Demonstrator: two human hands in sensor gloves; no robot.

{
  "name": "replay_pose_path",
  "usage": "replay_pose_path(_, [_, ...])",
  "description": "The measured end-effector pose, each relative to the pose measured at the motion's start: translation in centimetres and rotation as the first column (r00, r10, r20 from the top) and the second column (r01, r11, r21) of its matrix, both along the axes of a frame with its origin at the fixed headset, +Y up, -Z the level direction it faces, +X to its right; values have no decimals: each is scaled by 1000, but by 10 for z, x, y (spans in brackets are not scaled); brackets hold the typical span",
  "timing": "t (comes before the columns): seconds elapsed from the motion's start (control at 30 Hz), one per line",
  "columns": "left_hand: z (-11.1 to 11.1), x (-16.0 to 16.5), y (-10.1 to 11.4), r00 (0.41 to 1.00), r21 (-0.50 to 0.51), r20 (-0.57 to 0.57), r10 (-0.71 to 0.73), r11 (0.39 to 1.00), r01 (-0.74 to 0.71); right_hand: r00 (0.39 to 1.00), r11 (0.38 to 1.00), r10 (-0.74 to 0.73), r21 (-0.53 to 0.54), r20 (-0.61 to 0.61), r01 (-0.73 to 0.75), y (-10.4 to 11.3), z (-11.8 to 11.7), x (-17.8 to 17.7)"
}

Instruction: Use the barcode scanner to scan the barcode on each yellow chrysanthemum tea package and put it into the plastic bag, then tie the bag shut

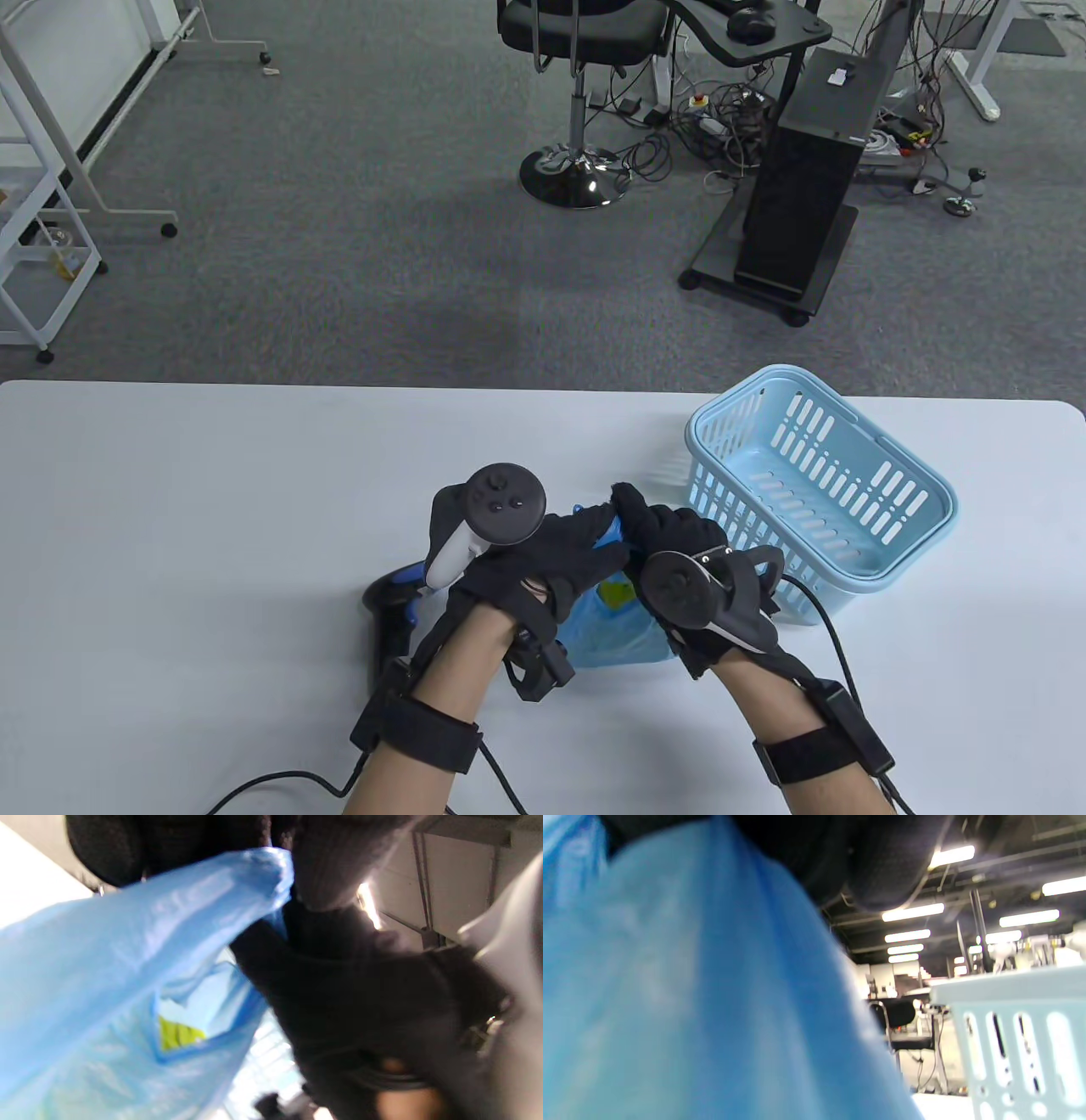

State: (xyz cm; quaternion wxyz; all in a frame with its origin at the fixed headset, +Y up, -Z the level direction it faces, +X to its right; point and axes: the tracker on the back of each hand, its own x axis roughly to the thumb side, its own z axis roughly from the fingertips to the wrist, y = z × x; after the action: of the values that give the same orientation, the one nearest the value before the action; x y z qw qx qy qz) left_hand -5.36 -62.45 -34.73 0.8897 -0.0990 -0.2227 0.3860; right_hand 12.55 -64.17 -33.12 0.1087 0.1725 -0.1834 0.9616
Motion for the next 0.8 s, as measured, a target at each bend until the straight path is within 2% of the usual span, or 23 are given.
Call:
replay_pose_path(0.1, [7, 2, 1, 995, 154, -74, -73, 985, 84, 998, 994, -55, -90, 3, 55, -2, -5, 6])
replay_pose_path(0.23, [13, 3, 3, 981, 276, -123, -148, 945, 177, 988, 959, -157, -240, 7, 154, -8, -12, 15])
replay_pose_path(0.3, [14, 3, 4, 973, 328, -143, -180, 919, 218, 973, 902, -230, -379, -12, 208, -10, -16, 17])
replay_pose_path(0.33, [14, 3, 4, 971, 344, -149, -189, 910, 230, 957, 854, -288, -456, -16, 250, -12, -18, 20])
replay_pose_path(0.37, [14, 4, 5, 972, 356, -151, -182, 907, 225, 932, 801, -362, -520, -22, 298, -14, -21, 21])
replay_pose_path(0.43, [15, 4, 4, 973, 366, -154, -172, 905, 218, 910, 740, -415, -589, -22, 323, -16, -23, 23])
replay_pose_path(0.57, [12, 4, 0, 971, 346, -156, -182, 910, 226, 873, 620, -482, -734, -77, 278, -18, -25, 23])
replay_pose_path(0.67, [10, 2, -3, 982, 310, -120, -144, 934, 175, 893, 651, -439, -720, -99, 240, -16, -26, 25])
replay_pose_path(0.8, [11, 3, -4, 985, 316, -74, -156, 933, 172, 911, 647, -391, -743, -130, 172, -13, -24, 23])
